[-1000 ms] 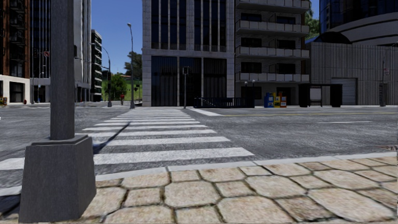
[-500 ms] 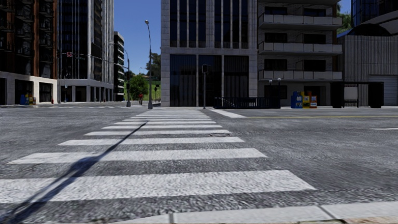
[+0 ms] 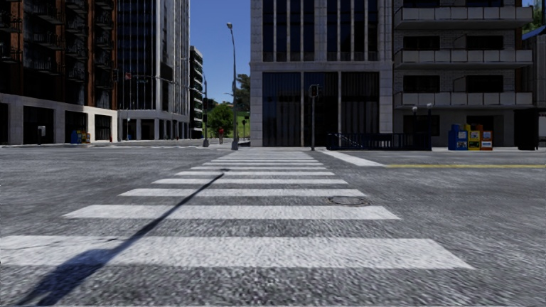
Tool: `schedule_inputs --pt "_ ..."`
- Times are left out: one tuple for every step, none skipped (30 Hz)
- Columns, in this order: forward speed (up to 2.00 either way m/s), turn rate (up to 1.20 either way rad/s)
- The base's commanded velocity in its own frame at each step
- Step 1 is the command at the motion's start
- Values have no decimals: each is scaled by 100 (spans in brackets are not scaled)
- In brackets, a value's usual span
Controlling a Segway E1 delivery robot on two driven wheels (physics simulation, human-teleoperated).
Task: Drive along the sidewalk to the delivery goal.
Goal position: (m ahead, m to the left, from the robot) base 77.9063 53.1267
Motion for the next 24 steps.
schedule_inputs --pt "198 9" --pt "189 0" --pt "183 0" --pt "179 0" --pt "175 0" --pt "175 0" --pt "168 0" --pt "164 0" --pt "161 0" --pt "160 0" --pt "159 0" --pt "159 0" --pt "159 0" --pt "158 0" --pt "158 0" --pt "158 0" --pt "158 0" --pt "158 0" --pt "158 0" --pt "158 0" --pt "158 0" --pt "158 0" --pt "158 0" --pt "158 0"
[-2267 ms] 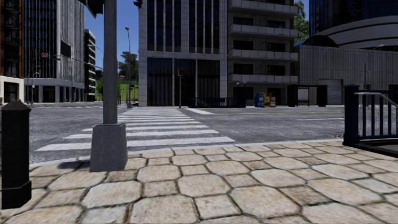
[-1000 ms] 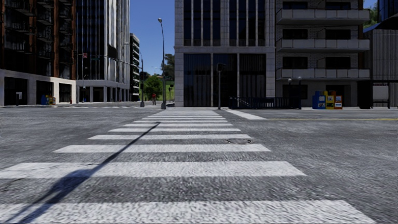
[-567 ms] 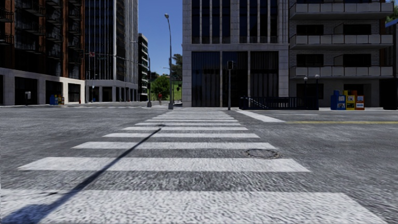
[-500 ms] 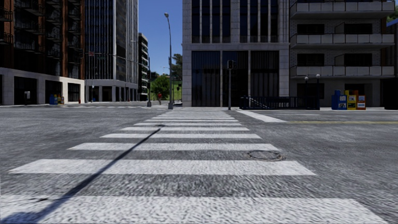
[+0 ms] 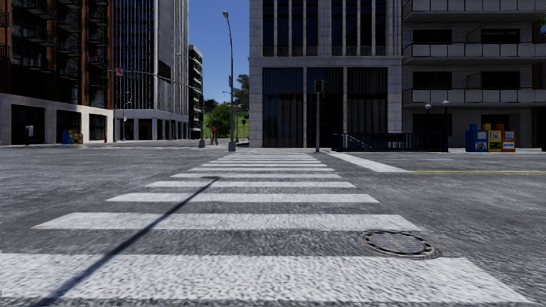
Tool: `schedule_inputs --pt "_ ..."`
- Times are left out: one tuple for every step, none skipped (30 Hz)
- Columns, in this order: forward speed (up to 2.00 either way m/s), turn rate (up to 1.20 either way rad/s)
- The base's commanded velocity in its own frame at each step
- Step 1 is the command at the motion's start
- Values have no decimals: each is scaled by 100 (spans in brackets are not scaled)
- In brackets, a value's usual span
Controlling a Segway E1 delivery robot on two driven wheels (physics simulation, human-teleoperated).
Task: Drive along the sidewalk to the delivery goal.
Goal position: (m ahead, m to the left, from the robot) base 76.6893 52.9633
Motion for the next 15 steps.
schedule_inputs --pt "158 0" --pt "158 0" --pt "158 0" --pt "158 0" --pt "160 0" --pt "200 0" --pt "200 0" --pt "200 0" --pt "200 0" --pt "200 0" --pt "200 0" --pt "200 0" --pt "200 0" --pt "200 0" --pt "200 5"
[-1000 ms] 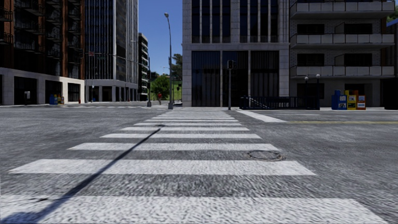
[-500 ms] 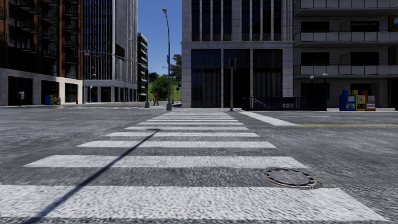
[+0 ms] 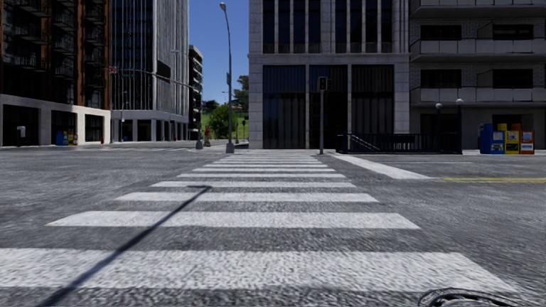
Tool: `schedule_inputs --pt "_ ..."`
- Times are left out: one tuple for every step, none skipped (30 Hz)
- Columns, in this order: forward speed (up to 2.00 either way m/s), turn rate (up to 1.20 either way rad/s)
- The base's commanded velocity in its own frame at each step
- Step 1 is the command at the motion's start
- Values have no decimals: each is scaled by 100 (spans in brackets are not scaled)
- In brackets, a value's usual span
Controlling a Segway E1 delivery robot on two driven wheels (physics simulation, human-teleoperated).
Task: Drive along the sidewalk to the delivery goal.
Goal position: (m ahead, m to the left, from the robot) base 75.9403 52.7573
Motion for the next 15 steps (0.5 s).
schedule_inputs --pt "200 9" --pt "200 11" --pt "200 14" --pt "200 14" --pt "200 15" --pt "200 16" --pt "200 16" --pt "200 16" --pt "200 16" --pt "200 16" --pt "200 7" --pt "200 0" --pt "200 0" --pt "200 0" --pt "200 0"
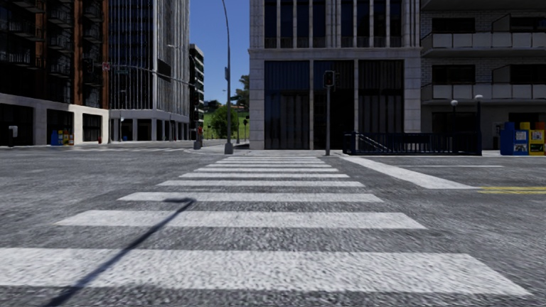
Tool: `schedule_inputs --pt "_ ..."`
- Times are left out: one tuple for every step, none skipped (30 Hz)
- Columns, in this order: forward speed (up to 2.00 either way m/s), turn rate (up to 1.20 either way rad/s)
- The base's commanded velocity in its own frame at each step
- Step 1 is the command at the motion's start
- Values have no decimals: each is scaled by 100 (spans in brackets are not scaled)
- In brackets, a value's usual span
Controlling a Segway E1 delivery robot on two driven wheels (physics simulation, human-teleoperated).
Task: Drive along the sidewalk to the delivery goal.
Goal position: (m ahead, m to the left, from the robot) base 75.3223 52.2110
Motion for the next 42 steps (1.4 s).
schedule_inputs --pt "200 0" --pt "200 0" --pt "200 0" --pt "200 0" --pt "200 0" --pt "200 0" --pt "200 0" --pt "200 0" --pt "200 0" --pt "200 0" --pt "200 0" --pt "200 0" --pt "200 0" --pt "200 0" --pt "200 0" --pt "200 0" --pt "200 0" --pt "200 0" --pt "200 0" --pt "200 0" --pt "200 0" --pt "200 0" --pt "200 0" --pt "200 0" --pt "200 0" --pt "200 0" --pt "200 0" --pt "200 0" --pt "200 0" --pt "200 0" --pt "200 0" --pt "200 0" --pt "200 0" --pt "200 0" --pt "200 0" --pt "200 0" --pt "200 0" --pt "200 0" --pt "200 0" --pt "200 0" --pt "200 0" --pt "200 0"
